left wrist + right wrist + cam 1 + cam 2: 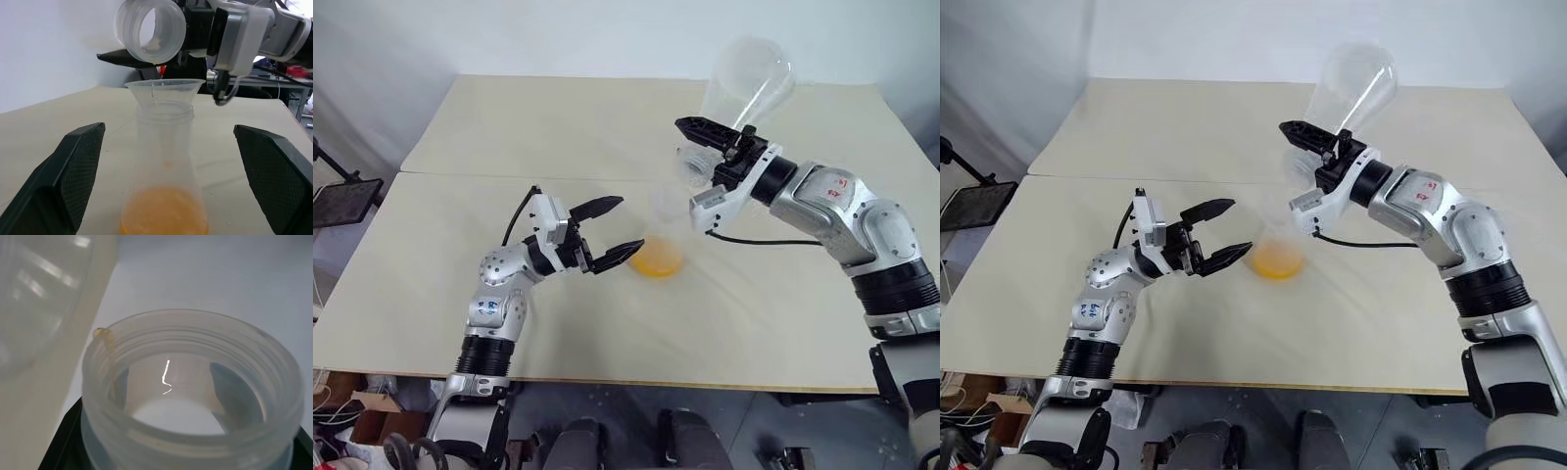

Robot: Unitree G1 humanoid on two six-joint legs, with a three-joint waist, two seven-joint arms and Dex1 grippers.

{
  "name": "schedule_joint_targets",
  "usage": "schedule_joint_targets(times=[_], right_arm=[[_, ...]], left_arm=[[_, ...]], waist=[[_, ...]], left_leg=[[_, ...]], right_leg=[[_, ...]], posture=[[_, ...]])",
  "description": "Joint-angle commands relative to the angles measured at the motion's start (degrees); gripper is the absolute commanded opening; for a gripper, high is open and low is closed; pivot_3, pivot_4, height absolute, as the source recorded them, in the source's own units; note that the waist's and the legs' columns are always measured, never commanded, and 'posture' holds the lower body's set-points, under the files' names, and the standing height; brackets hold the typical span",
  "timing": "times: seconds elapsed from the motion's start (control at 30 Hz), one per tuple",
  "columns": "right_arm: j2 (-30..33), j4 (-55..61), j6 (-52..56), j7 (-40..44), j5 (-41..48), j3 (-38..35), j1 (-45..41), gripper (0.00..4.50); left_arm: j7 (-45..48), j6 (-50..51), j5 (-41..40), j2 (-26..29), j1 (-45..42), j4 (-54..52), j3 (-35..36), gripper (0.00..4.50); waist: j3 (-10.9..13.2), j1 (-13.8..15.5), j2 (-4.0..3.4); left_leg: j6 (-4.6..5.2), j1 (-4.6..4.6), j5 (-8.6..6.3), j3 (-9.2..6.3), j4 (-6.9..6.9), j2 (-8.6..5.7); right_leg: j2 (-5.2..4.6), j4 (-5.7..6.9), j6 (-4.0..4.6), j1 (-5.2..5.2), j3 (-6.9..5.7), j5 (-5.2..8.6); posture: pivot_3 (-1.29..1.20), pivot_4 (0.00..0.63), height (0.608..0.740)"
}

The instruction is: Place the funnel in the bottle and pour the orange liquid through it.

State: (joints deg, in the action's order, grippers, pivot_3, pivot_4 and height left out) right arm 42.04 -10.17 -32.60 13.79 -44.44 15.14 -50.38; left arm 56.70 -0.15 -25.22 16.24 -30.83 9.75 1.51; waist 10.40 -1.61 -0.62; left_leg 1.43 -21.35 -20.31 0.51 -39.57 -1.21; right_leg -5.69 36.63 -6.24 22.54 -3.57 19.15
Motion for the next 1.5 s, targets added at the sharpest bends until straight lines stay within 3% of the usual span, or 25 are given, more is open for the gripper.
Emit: schedule_joint_targets(times=[0.03,0.33,0.57,0.73,0.87,0.93,1.13,1.5], right_arm=[[0.2,3.9,2.5,1.7,5.0,-3.9,0.3,2.51],[0.2,7.4,10.2,3.9,10.1,-9.2,2.2,2.51],[-3.5,10.6,31.4,11.4,27.7,-20.4,3.6,2.51],[-2.4,11.0,44.5,16.4,39.1,-28.8,7.4,2.51],[-4.2,6.3,57.9,16.7,51.2,-39.9,12.7,2.51],[-4.6,5.0,59.6,15.3,53.1,-41.3,13.5,2.51],[-2.9,-0.7,51.4,15.5,51.6,-39.2,19.0,2.51],[-5.8,-3.1,50.2,14.0,59.3,-41.6,19.6,2.51]], left_arm=[[0.1,-0.8,-0.4,0.3,-0.2,-1.9,0.3,4.50],[0.3,0.0,-0.8,1.2,0.8,-3.0,0.6,4.50],[0.7,0.8,-1.0,2.0,1.3,-4.0,0.7,4.50],[0.9,1.4,-1.2,3.0,1.6,-4.6,0.8,4.50],[1.2,2.2,-1.4,3.8,1.9,-5.1,0.9,4.50],[1.2,2.4,-1.5,4.0,1.9,-5.4,0.9,4.50],[0.7,3.4,-1.6,4.0,2.3,-6.7,0.7,4.50],[0.5,4.5,-1.7,4.1,2.7,-7.9,0.8,4.50]], waist=[[0.0,0.1,0.00],[0.0,0.1,0.00],[0.0,0.1,0.00],[0.0,0.4,0.00],[0.0,0.8,0.00],[0.0,0.9,0.00],[0.0,0.5,-0.01],[0.0,0.3,0.00]], left_leg=[[0.00,0.00,0.00,-0.01,-0.01,0.00],[0.00,-0.01,0.00,-0.02,-0.03,-0.01],[0.00,-0.01,0.00,-0.04,-0.03,0.00],[0.01,-0.01,0.00,-0.08,-0.04,-0.04],[0.02,0.00,-0.01,-0.09,-0.04,-0.05],[0.03,0.00,-0.01,-0.03,-0.04,-0.06],[0.02,0.03,-0.01,0.06,0.00,-0.03],[0.02,0.06,-0.01,0.06,-0.05,-0.02]], right_leg=[[-0.01,0.01,0.00,0.00,0.00,0.00],[-0.02,0.02,0.00,0.00,0.01,0.00],[-0.03,0.07,0.00,-0.01,0.00,0.00],[-0.10,0.12,0.00,-0.03,-0.02,0.00],[-0.10,0.14,0.00,-0.06,-0.03,0.00],[-0.11,0.13,0.00,-0.05,0.00,0.00],[-0.08,0.13,0.00,0.00,0.07,0.00],[-0.07,0.14,0.00,-0.06,0.08,0.00]], posture=[[0.00,0.150,0.740],[0.00,0.150,0.740],[0.00,0.150,0.740],[0.00,0.150,0.740],[0.00,0.150,0.740],[0.00,0.150,0.740],[0.00,0.150,0.740],[0.00,0.150,0.740]])
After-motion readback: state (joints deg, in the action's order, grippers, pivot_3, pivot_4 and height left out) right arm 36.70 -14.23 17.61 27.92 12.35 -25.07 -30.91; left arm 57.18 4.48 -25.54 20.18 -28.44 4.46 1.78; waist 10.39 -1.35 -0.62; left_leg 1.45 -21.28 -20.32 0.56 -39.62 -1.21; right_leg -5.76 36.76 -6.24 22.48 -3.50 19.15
